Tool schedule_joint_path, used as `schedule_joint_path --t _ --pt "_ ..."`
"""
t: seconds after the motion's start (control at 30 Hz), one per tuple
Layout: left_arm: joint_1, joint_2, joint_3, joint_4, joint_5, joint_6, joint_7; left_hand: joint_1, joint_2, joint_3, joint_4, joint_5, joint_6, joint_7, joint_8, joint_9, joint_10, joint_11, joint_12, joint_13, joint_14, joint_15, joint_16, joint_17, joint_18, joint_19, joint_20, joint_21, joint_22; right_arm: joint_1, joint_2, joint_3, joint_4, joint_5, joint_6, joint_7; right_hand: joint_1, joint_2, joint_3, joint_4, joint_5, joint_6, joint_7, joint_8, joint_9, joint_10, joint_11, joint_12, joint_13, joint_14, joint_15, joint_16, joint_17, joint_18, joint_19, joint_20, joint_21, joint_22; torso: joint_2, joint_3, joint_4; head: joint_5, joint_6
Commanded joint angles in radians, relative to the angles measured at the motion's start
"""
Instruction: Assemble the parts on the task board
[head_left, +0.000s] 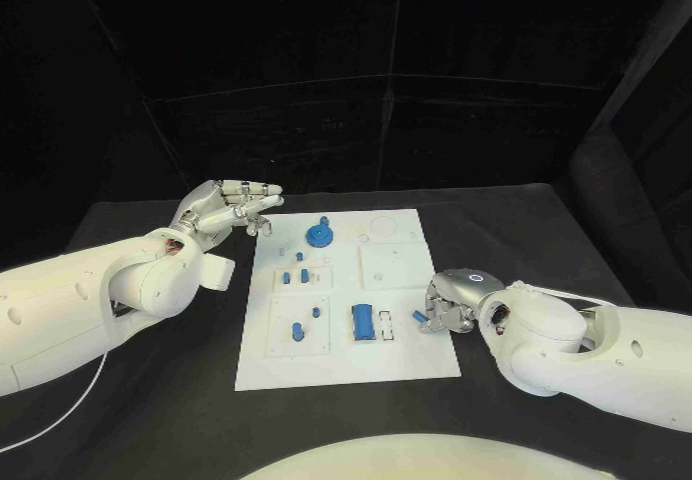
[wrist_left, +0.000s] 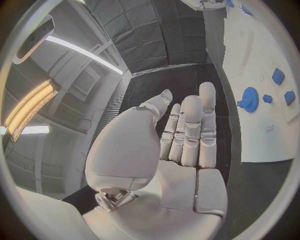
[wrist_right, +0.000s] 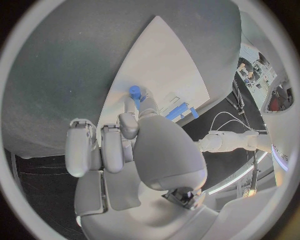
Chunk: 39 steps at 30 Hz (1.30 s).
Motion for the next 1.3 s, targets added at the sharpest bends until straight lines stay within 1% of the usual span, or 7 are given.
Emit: schedule_joint_path --t 0.03,0.4,0.43,0.57,0.73,0.93,1.3 --pt "0.001 0.000 0.001 0.001 0.002 0.010 0.005 -0.004 0.007 -0.005 -0.003 0.003 -0.007 0.001 0.004 0.000 -0.007 0.003 0.002 -0.001 -0.007 0.001 -0.003 -0.001 0.014 0.002 0.003 -0.005 -0.001 -0.014 -0.002 -0.014 -0.013 0.001 0.077 -0.046 0.056 0.052 0.031 -0.010 0.089 0.002 -0.003 -0.008 -0.180 -0.004 -0.002 -0.004 0.005 0.048 -0.002 -0.003 0.003 -0.007 -0.004 0.001 -0.004 0.093 0.000 0.0000 -0.0009 0.000 -0.001" --pt "0.001 0.000 0.001 0.001 0.002 0.010 0.005 -0.004 0.007 -0.005 -0.003 0.003 -0.007 0.001 0.004 0.000 -0.007 0.003 0.002 -0.001 -0.007 0.001 -0.003 -0.001 0.014 0.002 0.003 -0.005 -0.001 -0.014 -0.002 -0.014 -0.012 0.003 0.076 -0.046 0.056 0.052 0.032 -0.009 0.095 0.003 -0.004 -0.008 -0.179 -0.004 -0.002 -0.004 0.005 0.048 -0.002 -0.003 0.003 -0.007 -0.003 0.001 -0.003 0.093 0.000 -0.0002 -0.0009 0.000 -0.001" --pt "0.001 0.000 0.001 0.001 0.002 0.011 0.004 -0.004 0.007 -0.005 -0.003 0.003 -0.007 0.001 0.004 0.000 -0.007 0.003 0.002 -0.001 -0.007 0.001 -0.003 -0.001 0.014 0.002 0.003 -0.005 -0.001 -0.014 -0.007 -0.014 -0.003 0.035 0.044 -0.042 0.039 0.039 0.089 0.013 0.258 0.012 -0.008 -0.022 -0.176 0.010 -0.006 0.018 0.022 0.052 -0.007 0.004 0.019 -0.012 0.011 -0.003 0.009 0.111 0.000 0.0001 -0.0003 0.002 0.002" --pt "0.000 0.002 0.000 -0.001 0.002 0.012 0.003 -0.004 0.007 -0.005 -0.003 0.003 -0.007 0.001 0.004 0.000 -0.007 0.003 0.002 -0.001 -0.007 0.001 -0.003 -0.001 0.014 0.002 0.003 -0.005 -0.001 -0.013 -0.027 -0.013 0.039 0.145 -0.100 -0.005 0.038 0.037 0.093 0.014 0.261 0.013 -0.009 -0.022 -0.176 0.012 -0.006 0.020 0.024 0.052 -0.007 0.005 0.021 -0.012 0.013 -0.003 0.010 0.113 0.000 -0.0002 -0.0002 0.002 0.002" --pt "0.000 0.002 0.000 0.000 0.002 0.012 0.003 -0.004 0.007 -0.005 -0.003 0.003 -0.007 0.001 0.004 0.000 -0.007 0.003 0.002 -0.001 -0.007 0.001 -0.003 -0.001 0.014 0.002 0.003 -0.005 -0.001 -0.013 -0.035 -0.013 0.066 0.207 -0.201 0.024 0.023 0.023 0.106 0.026 0.243 0.016 -0.009 -0.024 -0.174 0.016 -0.006 0.025 0.027 0.053 -0.007 0.007 0.025 -0.013 0.015 -0.003 0.013 0.116 0.000 -0.0014 -0.0003 0.004 0.001" --pt "0.000 0.001 -0.001 0.001 0.002 0.013 0.002 -0.004 0.007 -0.005 -0.003 0.003 -0.007 0.001 0.004 0.000 -0.007 0.003 0.002 -0.001 -0.007 0.001 -0.003 -0.001 0.014 0.002 0.003 -0.005 -0.001 -0.013 -0.029 -0.013 0.079 0.240 -0.248 0.042 0.015 0.017 0.111 0.032 0.237 0.017 -0.010 -0.026 -0.173 0.018 -0.006 0.029 0.030 0.054 -0.007 0.008 0.026 -0.013 0.016 -0.003 0.013 0.117 0.000 -0.0009 0.0000 0.005 0.000" --pt "-0.001 0.001 -0.001 0.002 0.002 0.014 0.002 -0.004 0.007 -0.005 -0.003 0.003 -0.007 0.001 0.004 0.000 -0.007 0.003 0.002 -0.001 -0.007 0.001 -0.003 -0.001 0.014 0.002 0.003 -0.005 -0.001 -0.013 0.002 -0.013 0.075 0.277 -0.271 0.054 -0.002 0.004 0.121 0.047 0.223 0.020 -0.010 -0.029 -0.171 0.021 -0.007 0.031 0.032 0.054 -0.007 0.009 0.029 -0.013 0.017 -0.003 0.014 0.118 0.001 -0.0004 -0.0005 0.007 0.000"
